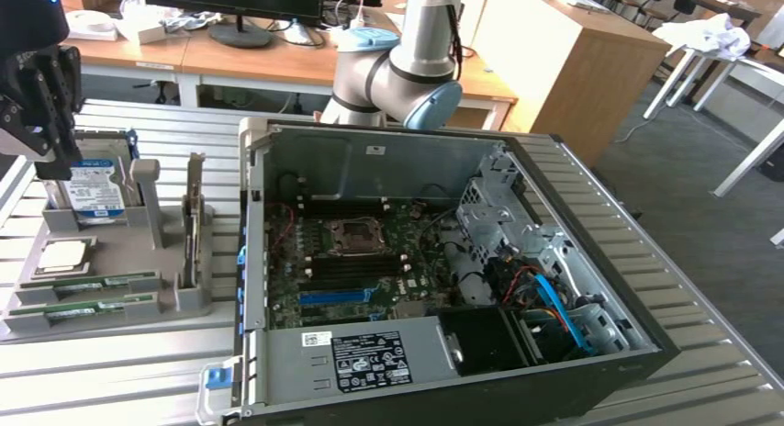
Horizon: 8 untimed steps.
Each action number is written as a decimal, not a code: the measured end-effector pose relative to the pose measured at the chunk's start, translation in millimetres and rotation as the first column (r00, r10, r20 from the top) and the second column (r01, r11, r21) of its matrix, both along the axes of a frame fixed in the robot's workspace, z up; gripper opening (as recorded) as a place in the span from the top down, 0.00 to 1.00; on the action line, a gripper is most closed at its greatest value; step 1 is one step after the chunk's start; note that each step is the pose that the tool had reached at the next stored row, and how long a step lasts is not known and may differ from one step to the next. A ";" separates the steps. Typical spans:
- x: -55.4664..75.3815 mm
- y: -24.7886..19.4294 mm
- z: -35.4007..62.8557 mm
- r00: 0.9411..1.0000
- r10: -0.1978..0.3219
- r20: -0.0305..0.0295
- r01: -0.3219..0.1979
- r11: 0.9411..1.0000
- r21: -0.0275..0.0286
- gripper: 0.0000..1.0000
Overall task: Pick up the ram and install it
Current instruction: 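Pick up the ram and move it above insertion slot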
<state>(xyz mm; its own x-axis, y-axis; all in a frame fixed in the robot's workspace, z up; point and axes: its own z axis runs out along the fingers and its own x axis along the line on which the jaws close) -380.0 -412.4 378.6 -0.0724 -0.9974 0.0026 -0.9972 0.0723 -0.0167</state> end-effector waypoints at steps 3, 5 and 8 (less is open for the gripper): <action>0.0 0.0 0.0 1.000 0.000 0.000 0.000 1.000 0.000 0.70; 0.0 0.0 -1.9 1.000 0.000 0.000 0.000 1.000 0.005 0.70; 0.0 0.0 -3.7 1.000 0.000 0.000 0.000 1.000 0.007 0.70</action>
<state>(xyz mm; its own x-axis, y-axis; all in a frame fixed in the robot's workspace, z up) -380.0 -412.4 374.9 -0.0724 -0.9974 -0.0041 -0.9972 0.0725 -0.0163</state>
